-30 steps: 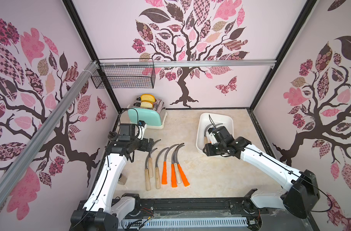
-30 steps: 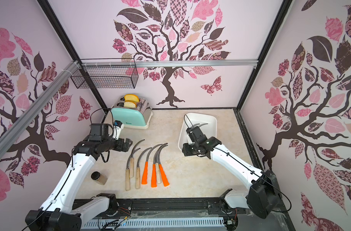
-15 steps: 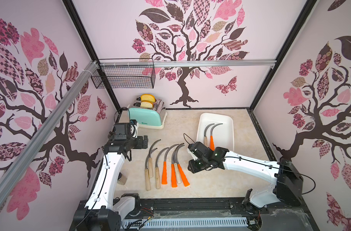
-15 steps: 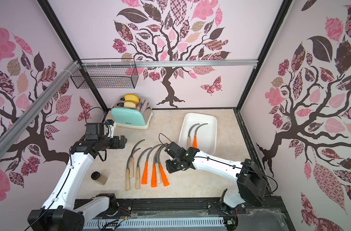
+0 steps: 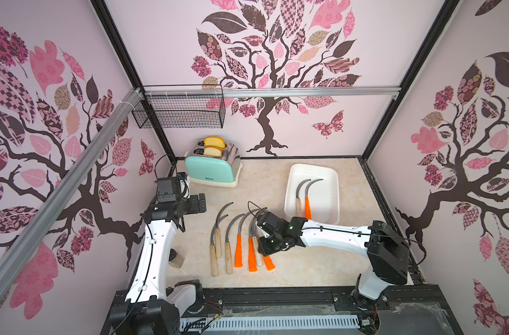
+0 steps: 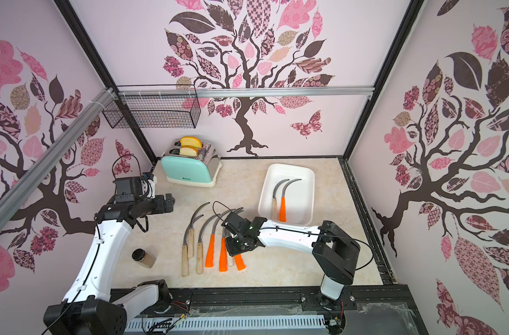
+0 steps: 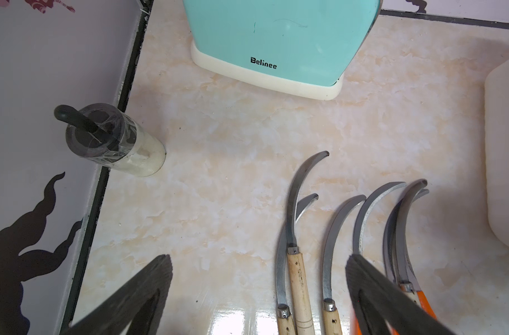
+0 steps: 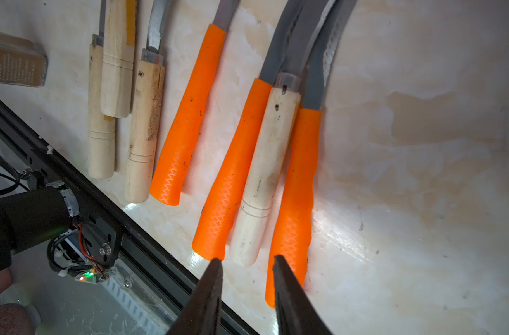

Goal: Put small sickles into storage boxes
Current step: Pick up the sickle at the center of the board.

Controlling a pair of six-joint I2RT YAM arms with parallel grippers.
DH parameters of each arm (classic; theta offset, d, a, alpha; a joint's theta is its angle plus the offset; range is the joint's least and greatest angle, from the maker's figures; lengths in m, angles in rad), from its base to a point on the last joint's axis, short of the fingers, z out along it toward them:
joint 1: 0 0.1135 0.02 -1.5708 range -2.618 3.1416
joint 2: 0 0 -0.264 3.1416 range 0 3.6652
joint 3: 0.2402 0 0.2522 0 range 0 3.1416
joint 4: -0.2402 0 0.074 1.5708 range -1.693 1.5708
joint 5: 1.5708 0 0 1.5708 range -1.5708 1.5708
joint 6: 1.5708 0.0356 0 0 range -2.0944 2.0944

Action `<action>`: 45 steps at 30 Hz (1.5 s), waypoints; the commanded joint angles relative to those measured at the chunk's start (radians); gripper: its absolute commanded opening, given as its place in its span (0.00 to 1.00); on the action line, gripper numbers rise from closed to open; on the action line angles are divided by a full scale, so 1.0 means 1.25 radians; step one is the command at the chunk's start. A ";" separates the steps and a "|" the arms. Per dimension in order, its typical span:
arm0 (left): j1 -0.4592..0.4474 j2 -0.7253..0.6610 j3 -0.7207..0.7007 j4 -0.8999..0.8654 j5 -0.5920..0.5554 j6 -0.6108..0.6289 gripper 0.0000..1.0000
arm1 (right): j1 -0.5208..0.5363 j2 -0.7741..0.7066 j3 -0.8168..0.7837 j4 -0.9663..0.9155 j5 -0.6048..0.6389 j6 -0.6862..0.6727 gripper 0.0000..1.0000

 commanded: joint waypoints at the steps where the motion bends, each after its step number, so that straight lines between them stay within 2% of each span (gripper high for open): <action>1: 0.001 -0.011 -0.011 0.009 0.033 0.008 0.98 | 0.004 0.019 0.032 -0.008 0.002 0.005 0.34; 9: 0.001 -0.009 -0.011 0.013 0.067 0.020 0.98 | 0.006 0.042 0.054 -0.106 0.096 -0.014 0.36; 20: 0.001 -0.009 -0.018 0.008 0.103 0.031 0.98 | 0.006 0.050 0.022 -0.108 0.096 -0.005 0.37; 45: 0.001 -0.012 -0.019 0.005 0.116 0.045 0.98 | 0.013 0.082 0.053 -0.134 0.118 -0.023 0.50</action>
